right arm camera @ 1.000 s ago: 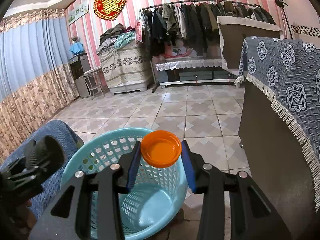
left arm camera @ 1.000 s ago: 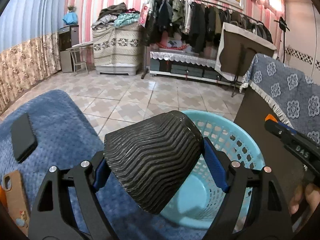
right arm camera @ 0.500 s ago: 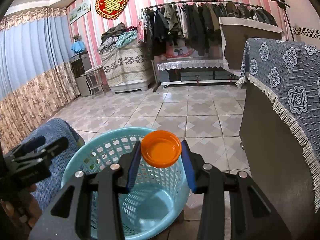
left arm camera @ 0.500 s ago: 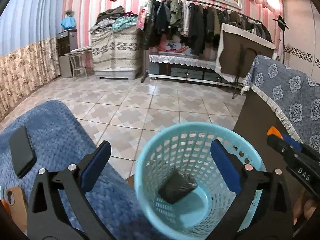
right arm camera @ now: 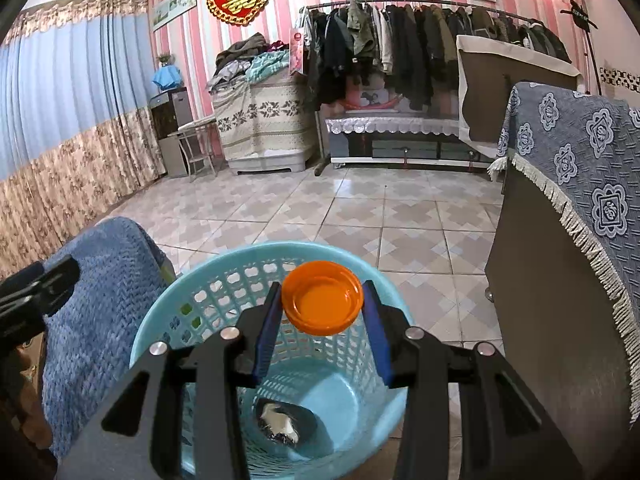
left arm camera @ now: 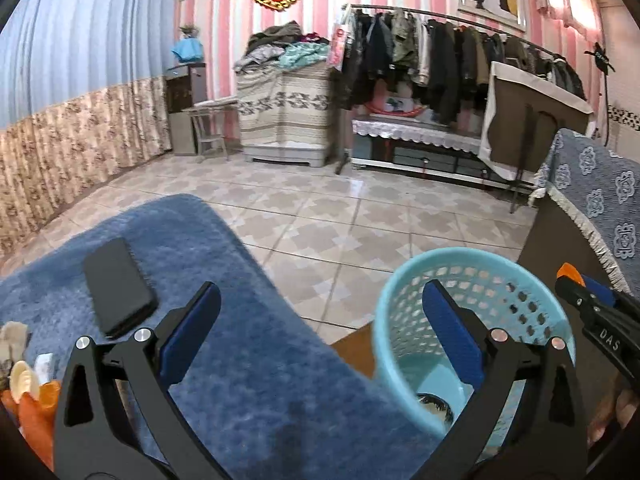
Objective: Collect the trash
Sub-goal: 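Drop the black cup into the blue basket with the left tool while the right tool drops the orange lid, then move both tools back over the rug toward the remaining items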
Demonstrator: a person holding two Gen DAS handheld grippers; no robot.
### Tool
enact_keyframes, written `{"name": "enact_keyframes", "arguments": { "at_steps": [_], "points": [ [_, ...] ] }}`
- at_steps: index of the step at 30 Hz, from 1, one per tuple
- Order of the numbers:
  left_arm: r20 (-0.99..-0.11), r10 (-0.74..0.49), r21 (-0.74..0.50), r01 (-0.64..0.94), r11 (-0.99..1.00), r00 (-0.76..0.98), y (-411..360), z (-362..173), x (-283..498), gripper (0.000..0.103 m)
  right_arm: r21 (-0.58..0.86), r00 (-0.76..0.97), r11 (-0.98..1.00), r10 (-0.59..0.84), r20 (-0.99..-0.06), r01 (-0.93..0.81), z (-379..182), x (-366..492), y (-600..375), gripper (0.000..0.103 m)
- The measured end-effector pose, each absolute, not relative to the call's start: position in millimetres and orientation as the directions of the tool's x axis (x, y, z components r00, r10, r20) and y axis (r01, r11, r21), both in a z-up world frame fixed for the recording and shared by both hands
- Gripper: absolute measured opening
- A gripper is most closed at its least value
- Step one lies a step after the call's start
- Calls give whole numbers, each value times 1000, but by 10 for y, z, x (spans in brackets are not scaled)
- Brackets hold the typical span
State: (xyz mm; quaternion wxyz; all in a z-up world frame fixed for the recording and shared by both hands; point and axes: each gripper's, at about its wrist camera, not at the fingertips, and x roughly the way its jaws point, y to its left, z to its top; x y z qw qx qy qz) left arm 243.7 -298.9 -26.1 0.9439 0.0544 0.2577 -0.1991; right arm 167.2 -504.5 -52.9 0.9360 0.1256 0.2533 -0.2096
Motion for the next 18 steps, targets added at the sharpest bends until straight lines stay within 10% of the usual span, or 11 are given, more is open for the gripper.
{"name": "enact_keyframes", "arguments": {
  "at_steps": [6,8,18],
  "points": [
    [-504,-322,-2,372,928,801,-2761,-207,2369,98,95,772,892,-324,-547,442,-595,1810,-4910,45],
    [-503,-315,-6,361,932,805,-2667,-191,2347,98,96,773,894,-319,-549,438,-608,1819,-4892,65],
    [-499,-266,-22,295,955,825,-2203,-150,2174,98,97,776,892,-325,-540,441,-536,1805,-4872,92]
  ]
}}
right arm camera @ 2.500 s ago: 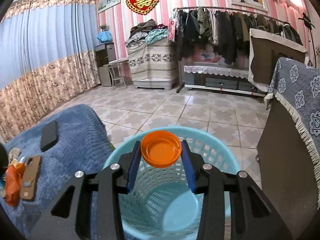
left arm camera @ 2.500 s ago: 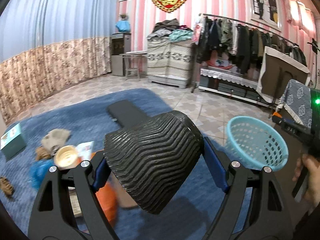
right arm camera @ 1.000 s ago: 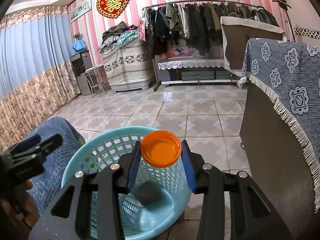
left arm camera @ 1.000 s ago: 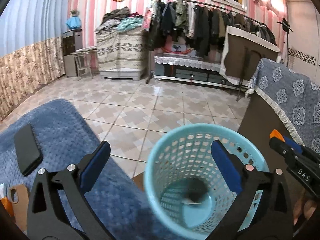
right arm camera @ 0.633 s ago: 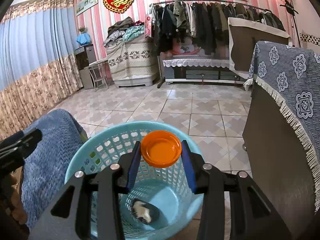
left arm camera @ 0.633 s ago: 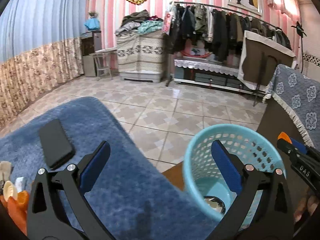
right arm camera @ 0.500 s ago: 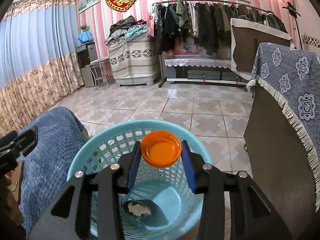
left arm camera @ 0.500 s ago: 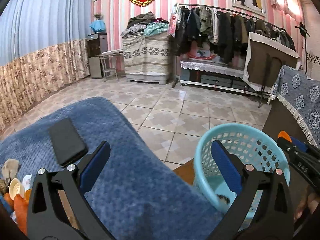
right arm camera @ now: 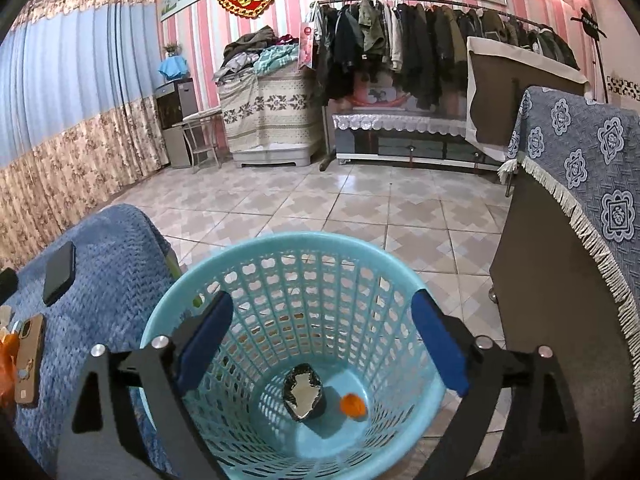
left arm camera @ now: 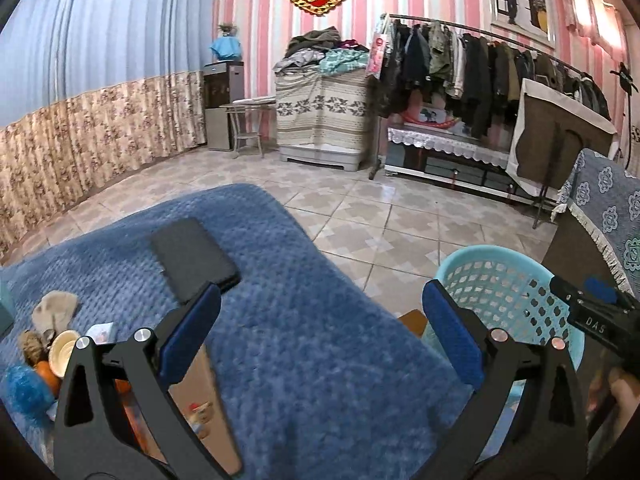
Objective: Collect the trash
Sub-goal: 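Move both tools back over the rug toward the remaining items, then grasp the blue plastic bag with the left tool while the right tool grasps the orange bag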
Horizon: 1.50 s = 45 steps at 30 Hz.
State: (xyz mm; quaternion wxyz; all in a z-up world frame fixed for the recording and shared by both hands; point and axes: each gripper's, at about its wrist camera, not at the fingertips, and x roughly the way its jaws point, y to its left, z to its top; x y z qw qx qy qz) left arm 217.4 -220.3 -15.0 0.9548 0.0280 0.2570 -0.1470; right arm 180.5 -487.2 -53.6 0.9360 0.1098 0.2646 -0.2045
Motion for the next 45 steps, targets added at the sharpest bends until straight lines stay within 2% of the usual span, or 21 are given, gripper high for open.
{"name": "enact_keyframes", "arguments": {
  "at_steps": [16,23,34,40,42,45],
  "points": [
    [-492,-167,-16,183,983,855,-1432,-50,1762,98,61,834,952,-230,-502,299,-334,1899,-4078,95],
    [-495,-58,22,80,997,867,-854,-157,1580,98,29,850,976,-175,-497,217,-355,1895,-3642,95],
    [-566,88,-5,-111,994,820,257,-473,1638,98,32,844,993,-82,-529,116,-470,1907,-3108,95],
    [-607,97,-26,-142,990,788,546,-643,1802,97,44,838,998,-19,-545,52,-512,1951,-2817,95],
    [-607,77,-44,-130,991,791,587,-661,1828,90,24,831,1000,-2,-556,18,-535,1965,-2662,95],
    [-612,22,-72,-84,994,791,559,-680,1842,64,-9,824,999,26,-566,-38,-571,1935,-2422,95]
  ]
}}
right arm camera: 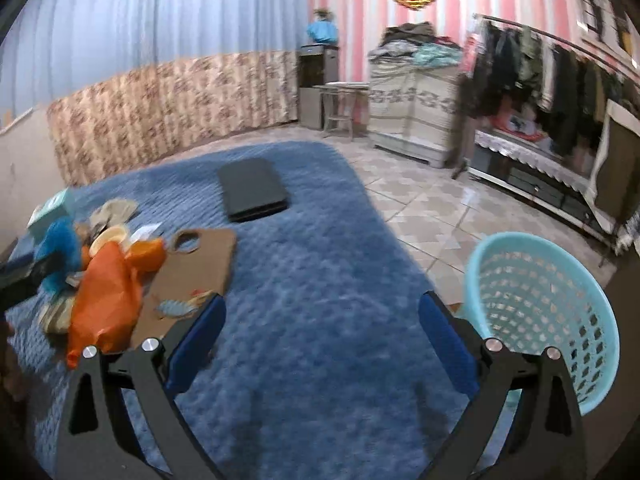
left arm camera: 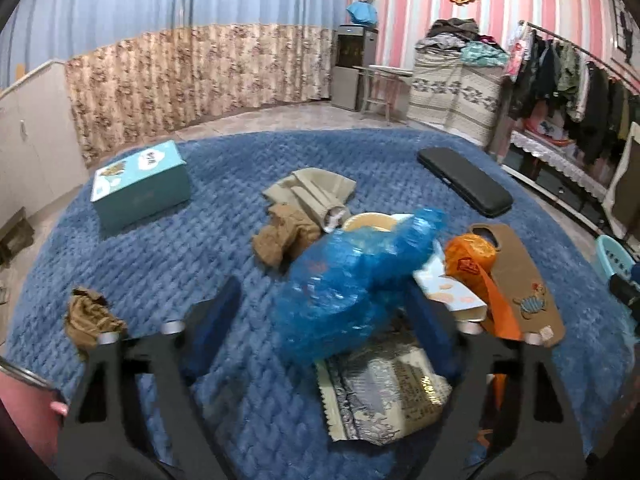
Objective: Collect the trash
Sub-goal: 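Grasp the blue plastic bag with the left tool while the right tool grasps the orange bag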
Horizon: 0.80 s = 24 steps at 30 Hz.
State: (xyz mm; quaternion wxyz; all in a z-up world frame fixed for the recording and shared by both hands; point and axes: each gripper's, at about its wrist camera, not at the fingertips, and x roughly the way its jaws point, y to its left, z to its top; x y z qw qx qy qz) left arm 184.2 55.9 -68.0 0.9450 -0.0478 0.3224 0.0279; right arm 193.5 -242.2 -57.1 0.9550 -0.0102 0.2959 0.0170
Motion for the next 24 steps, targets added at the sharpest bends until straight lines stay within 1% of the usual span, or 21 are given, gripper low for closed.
{"name": "enact_keyframes", "arguments": {
  "at_steps": [2,3,4,5,9,12,19,24],
  "points": [
    [-615,-12,-81,-47,996,789,529,-694,1828,42,-21,821,997,52,-569,-78,-581,1901,-2277,95],
    [-614,-19,-79,-38,996,789,514,-696,1816,38,-19,818,995,69,-571,-98,-591,1875,-2204,95],
    [-610,-29,-74,-21,997,792,498,-683,1790,32,-15,815,993,88,-573,-117,-596,1861,-2149,95],
    [-606,-30,-68,-14,998,795,486,-673,1771,28,-9,811,990,110,-574,-141,-598,1827,-2080,95],
    [-574,-9,-28,-9,1000,819,527,-585,1587,25,-23,800,979,153,-580,-204,-600,1750,-1850,95],
    [-564,7,-31,-29,999,825,646,-540,1453,25,-35,791,969,178,-585,-244,-602,1700,-1697,95],
    [-576,47,-48,-91,995,816,1022,-552,1126,25,-66,750,936,235,-618,-347,-708,1587,-1351,95],
    [-585,61,-54,-114,992,809,1183,-578,987,25,-44,717,920,273,-641,-389,-774,1546,-1181,95]
  ]
}}
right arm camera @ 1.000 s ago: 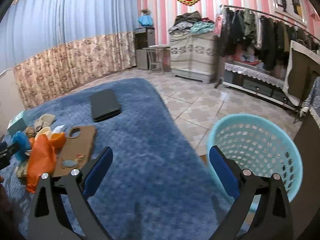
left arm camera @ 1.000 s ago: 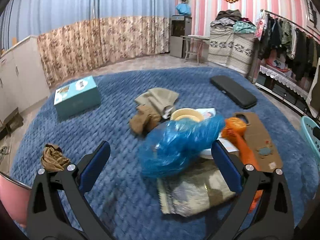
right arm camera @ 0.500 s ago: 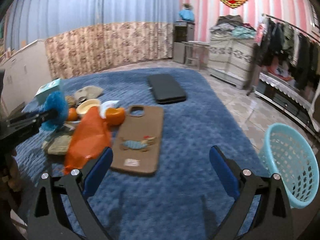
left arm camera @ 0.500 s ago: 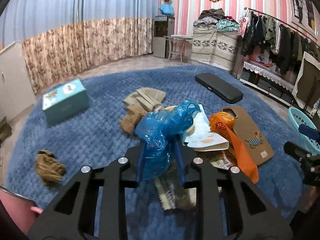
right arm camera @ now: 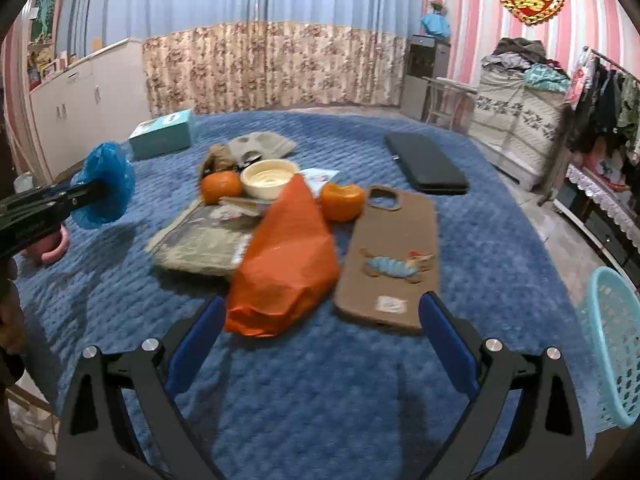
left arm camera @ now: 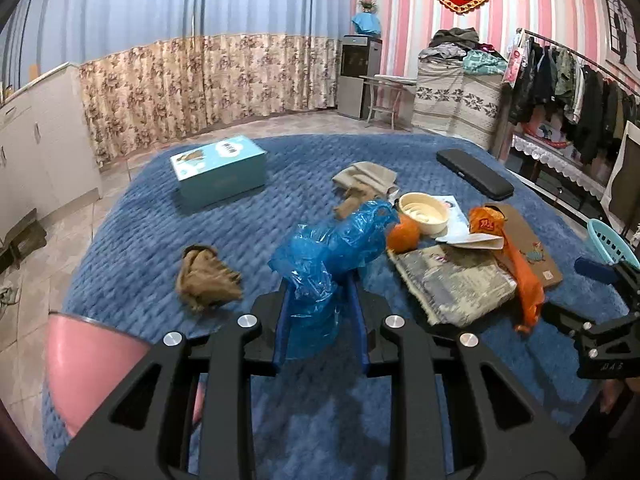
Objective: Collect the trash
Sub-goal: 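Grasp the blue plastic bag with the left tool while the right tool grasps the orange bag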
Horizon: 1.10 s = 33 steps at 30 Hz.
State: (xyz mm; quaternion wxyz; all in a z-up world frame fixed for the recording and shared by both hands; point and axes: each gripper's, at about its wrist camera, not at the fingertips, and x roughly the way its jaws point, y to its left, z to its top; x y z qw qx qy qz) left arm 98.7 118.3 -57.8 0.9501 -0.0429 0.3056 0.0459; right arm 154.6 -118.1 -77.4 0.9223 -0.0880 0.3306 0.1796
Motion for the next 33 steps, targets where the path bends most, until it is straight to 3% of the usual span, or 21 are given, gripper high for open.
{"name": "enact_keyframes", "arguments": {
  "at_steps": [6,7,10,14,18,21,33],
  "points": [
    [-581,62,-73,-128,989,811,1261,-571,963,25,-85,688,900,263,-676,-428,-933,1535,-962,93],
    [-581,61,-73,-126,989,811,1260,-567,965,25,-93,688,898,259,-678,-429,-944,1552,-954,87],
    [-580,63,-63,-121,991,812,1239,-569,970,25,-68,668,895,276,-691,-440,-953,1618,-990,53],
    [-584,60,-57,-115,992,810,1203,-580,989,25,-19,654,894,312,-690,-447,-921,1657,-1089,42],
    [-586,56,-51,-105,993,809,1136,-572,1010,25,5,660,891,340,-670,-454,-832,1674,-1186,38],
    [-582,56,-38,-96,995,811,1061,-549,1027,25,17,671,890,355,-651,-455,-759,1694,-1275,30],
    [-561,50,4,-58,998,827,698,-408,1119,25,51,740,921,343,-579,-387,-504,1737,-1836,28]
  ]
}}
